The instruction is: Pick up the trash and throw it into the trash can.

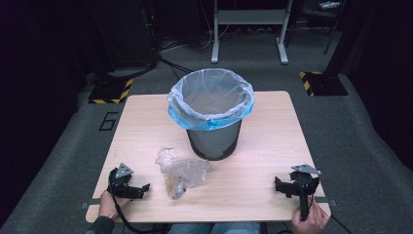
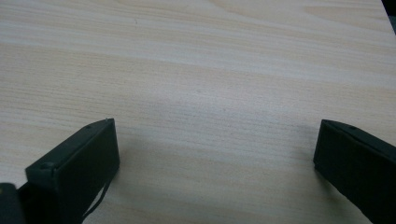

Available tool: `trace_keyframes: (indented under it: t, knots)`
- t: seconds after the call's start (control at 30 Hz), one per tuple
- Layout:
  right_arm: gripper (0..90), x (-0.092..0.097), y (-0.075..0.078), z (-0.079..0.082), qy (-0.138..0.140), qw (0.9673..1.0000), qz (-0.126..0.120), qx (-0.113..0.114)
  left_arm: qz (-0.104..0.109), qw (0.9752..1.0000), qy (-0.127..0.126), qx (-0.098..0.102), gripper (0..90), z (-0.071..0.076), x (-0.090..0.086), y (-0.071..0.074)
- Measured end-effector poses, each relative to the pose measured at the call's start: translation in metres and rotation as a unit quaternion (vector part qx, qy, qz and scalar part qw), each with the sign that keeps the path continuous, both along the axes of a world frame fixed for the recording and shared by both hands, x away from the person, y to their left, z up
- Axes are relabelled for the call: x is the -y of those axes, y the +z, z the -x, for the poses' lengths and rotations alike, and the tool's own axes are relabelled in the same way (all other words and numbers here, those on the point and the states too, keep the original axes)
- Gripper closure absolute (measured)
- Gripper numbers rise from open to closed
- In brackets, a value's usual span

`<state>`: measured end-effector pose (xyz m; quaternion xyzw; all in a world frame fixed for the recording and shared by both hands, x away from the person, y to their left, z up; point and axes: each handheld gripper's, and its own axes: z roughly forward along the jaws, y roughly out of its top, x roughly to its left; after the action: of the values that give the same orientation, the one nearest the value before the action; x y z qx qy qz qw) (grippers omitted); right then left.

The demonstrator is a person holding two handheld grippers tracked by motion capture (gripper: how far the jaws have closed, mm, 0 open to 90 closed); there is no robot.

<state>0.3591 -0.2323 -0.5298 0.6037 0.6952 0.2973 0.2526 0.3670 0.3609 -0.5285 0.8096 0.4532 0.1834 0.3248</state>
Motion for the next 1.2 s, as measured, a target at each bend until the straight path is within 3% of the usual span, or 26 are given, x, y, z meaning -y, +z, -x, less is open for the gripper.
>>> trace_keyframes:
  t: [0.13, 0.3, 0.63, 0.9, 1.03, 1.2]
  knots:
    - [0.0, 0.000, 0.000, 0.000, 0.000, 1.0000, 0.000, 0.000, -0.004, 1.0000, 0.000, -0.007, 0.0, 0.000, 0.001, 0.001]
    - [0.0, 0.000, 0.000, 0.000, 0.000, 1.0000, 0.000, 0.001, -0.025, 0.9993, -0.019, -0.021, 0.0, 0.000, 0.004, 0.006]
    - [0.0, 0.000, 0.000, 0.000, 0.000, 1.0000, 0.001, -0.001, -0.012, 0.9992, -0.033, -0.021, 0.0, 0.003, 0.009, 0.022]
    - [0.0, 0.000, 0.000, 0.000, 0.000, 1.0000, 0.001, -0.001, -0.019, 0.9979, -0.057, -0.025, 0.0, 0.004, 0.020, 0.035]
    - [0.0, 0.000, 0.000, 0.000, -0.001, 1.0000, 0.004, 0.002, -0.031, 0.9963, -0.071, -0.038, 0.0, 0.005, 0.028, 0.047]
    - [0.0, 0.000, 0.000, 0.001, 0.000, 1.0000, 0.001, 0.001, -0.017, 0.9960, -0.078, -0.038, 0.0, 0.006, 0.034, 0.064]
